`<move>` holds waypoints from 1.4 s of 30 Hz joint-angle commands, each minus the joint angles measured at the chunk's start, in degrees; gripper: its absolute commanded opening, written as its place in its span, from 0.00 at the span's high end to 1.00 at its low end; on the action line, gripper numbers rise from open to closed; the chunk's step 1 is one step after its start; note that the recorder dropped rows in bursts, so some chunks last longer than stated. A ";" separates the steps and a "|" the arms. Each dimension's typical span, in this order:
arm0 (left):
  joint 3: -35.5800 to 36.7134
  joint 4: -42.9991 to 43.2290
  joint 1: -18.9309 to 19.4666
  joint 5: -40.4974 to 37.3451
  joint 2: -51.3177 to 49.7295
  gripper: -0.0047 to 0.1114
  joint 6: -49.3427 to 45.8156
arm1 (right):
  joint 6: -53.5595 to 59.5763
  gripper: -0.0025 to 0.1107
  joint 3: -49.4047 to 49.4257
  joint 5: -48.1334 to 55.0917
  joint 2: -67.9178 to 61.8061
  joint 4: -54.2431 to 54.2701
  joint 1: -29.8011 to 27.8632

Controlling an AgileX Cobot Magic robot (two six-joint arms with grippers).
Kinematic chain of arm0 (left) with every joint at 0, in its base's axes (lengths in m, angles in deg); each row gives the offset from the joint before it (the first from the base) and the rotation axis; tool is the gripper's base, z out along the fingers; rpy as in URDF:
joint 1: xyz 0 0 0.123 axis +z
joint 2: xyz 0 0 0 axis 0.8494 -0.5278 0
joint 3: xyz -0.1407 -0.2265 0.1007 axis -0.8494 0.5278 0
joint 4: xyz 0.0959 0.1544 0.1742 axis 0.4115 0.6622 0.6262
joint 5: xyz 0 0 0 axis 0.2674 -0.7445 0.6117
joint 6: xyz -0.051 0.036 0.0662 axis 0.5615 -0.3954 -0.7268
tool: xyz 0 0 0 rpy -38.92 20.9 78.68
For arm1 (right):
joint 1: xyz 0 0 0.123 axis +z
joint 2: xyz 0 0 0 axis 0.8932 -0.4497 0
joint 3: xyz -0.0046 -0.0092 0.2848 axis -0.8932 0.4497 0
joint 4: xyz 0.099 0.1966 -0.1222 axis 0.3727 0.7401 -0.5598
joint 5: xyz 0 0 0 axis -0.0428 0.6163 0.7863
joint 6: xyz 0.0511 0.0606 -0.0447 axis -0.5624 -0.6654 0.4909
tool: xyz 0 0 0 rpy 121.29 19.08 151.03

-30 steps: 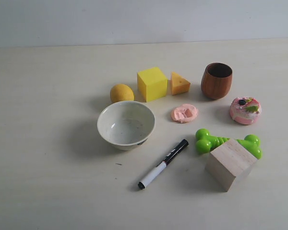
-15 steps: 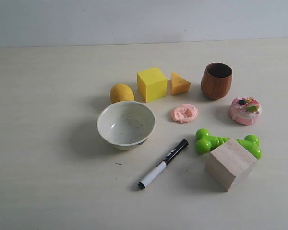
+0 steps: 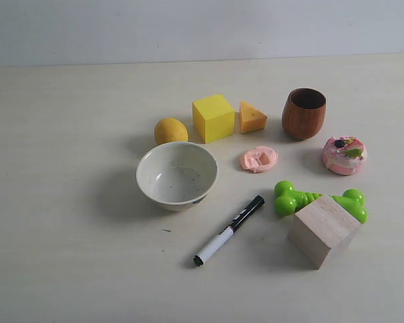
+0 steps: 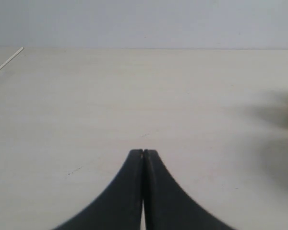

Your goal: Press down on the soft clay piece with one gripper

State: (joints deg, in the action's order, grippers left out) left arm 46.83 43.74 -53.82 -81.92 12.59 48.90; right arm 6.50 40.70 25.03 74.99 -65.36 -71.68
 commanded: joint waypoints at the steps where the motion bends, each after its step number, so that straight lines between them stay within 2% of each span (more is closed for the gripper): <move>1: -0.15 -0.09 -0.29 0.54 0.31 0.96 0.33 | -0.21 0.98 0.41 -0.70 1.81 -1.09 -0.33; 23: -0.15 -0.09 -0.29 0.54 0.31 0.96 0.33 | 1.86 0.98 0.41 6.61 5.16 -2.34 -0.33; 42: -0.15 -0.09 -0.29 0.54 0.31 0.96 0.33 | 3.90 0.98 0.41 6.95 5.16 -2.24 -0.33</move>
State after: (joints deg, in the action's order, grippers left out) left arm 46.83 43.74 -53.82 -81.92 12.59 48.90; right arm 9.85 40.84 32.01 79.78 -67.38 -71.68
